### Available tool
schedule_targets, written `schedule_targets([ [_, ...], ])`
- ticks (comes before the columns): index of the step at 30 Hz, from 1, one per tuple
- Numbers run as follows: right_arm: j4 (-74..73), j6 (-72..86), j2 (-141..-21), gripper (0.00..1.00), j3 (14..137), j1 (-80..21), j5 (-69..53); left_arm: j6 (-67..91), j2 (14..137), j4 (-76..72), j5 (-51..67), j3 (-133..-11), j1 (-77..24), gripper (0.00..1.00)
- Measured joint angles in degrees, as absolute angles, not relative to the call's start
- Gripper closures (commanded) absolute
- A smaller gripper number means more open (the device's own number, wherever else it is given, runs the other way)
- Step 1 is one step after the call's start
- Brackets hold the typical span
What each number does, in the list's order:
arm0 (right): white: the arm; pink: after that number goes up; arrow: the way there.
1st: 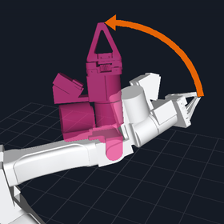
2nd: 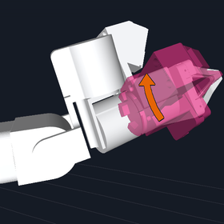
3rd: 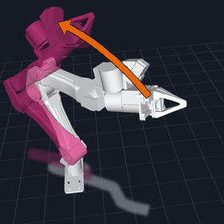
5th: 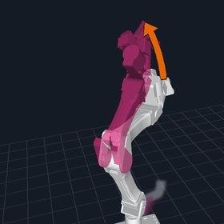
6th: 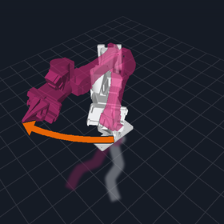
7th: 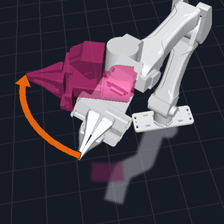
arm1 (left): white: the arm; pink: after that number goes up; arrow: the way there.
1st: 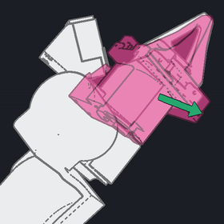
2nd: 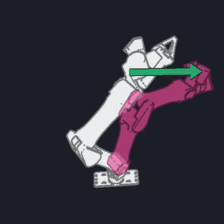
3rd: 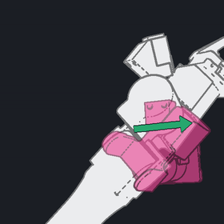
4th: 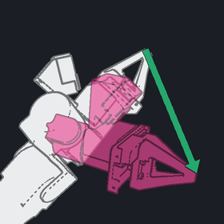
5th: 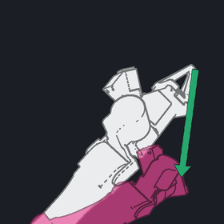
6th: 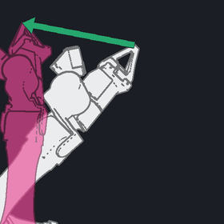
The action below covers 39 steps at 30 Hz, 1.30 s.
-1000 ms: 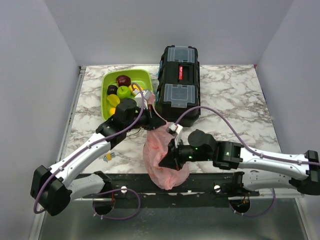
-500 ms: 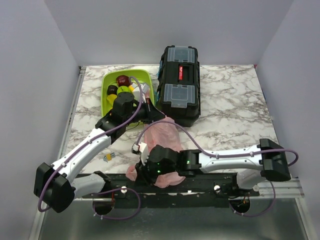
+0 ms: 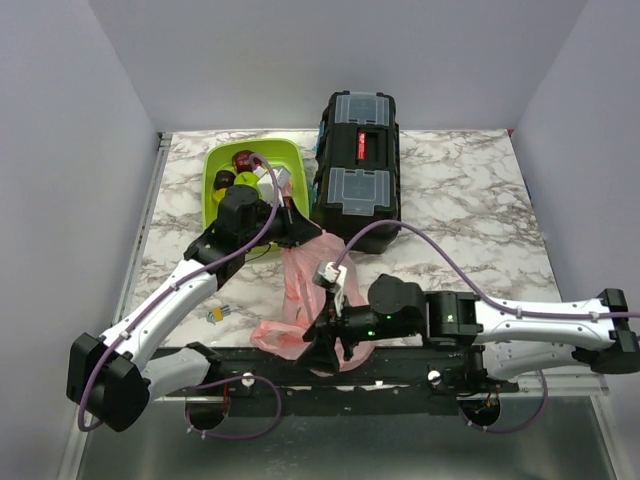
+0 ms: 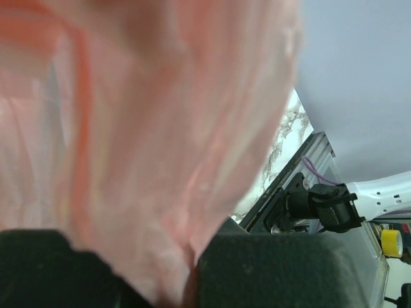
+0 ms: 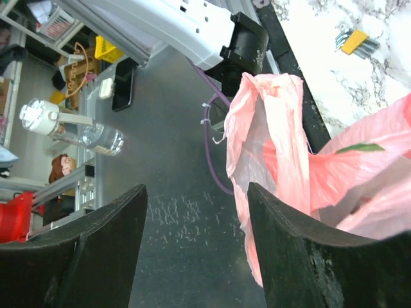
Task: Take the fake fruits out of the plastic bag
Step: Adjust the plastic bag at the center of the board.
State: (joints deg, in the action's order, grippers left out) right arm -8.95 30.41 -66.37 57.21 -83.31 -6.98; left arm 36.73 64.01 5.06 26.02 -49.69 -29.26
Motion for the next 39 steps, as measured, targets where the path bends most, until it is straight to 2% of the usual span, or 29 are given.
schedule_targets([
  [4, -10.87, 30.57, -60.20, 0.29, 54.04, -83.31, -1.50, 36.21, 63.40, 5.56, 26.02, -49.67, -28.97, 1.00],
  [10, -12.38, 29.78, -58.48, 0.37, 50.39, -83.31, 3.53, 36.21, 62.96, 5.78, 26.02, -49.67, -28.86, 1.00],
  [11, -12.01, 29.61, -58.83, 0.40, 49.34, -83.31, 3.51, 36.21, 62.96, 5.85, 26.02, -49.67, -28.86, 1.00],
  [14, -10.26, 28.93, -61.52, 0.70, 47.40, -83.31, 3.11, 36.23, 62.96, 6.00, 26.02, -49.67, -28.82, 1.00],
  [16, -8.45, 28.47, -65.04, 0.80, 47.37, -83.37, 2.22, 36.23, 62.98, 6.09, 26.02, -49.67, -28.82, 1.00],
  [26, -5.72, 25.56, -83.68, 0.83, 58.15, -88.01, 1.06, 35.09, 63.92, 7.88, 26.13, -49.82, -27.66, 1.00],
  [31, -8.88, 25.43, -93.30, 0.74, 61.45, -88.25, 7.07, 33.98, 63.94, 9.96, 26.44, -50.52, -26.20, 1.00],
  [34, -12.21, 25.58, -94.98, 0.49, 61.08, -88.29, 8.95, 33.61, 63.94, 10.79, 27.09, -50.87, -25.98, 1.00],
  [36, -12.40, 25.82, -92.36, 0.36, 59.61, -88.55, 9.19, 33.50, 63.94, 10.81, 27.44, -50.94, -25.82, 1.00],
  [39, -12.53, 26.37, -85.14, 0.24, 57.39, -89.10, 9.52, 33.43, 63.94, 10.61, 27.79, -51.16, -25.47, 1.00],
])
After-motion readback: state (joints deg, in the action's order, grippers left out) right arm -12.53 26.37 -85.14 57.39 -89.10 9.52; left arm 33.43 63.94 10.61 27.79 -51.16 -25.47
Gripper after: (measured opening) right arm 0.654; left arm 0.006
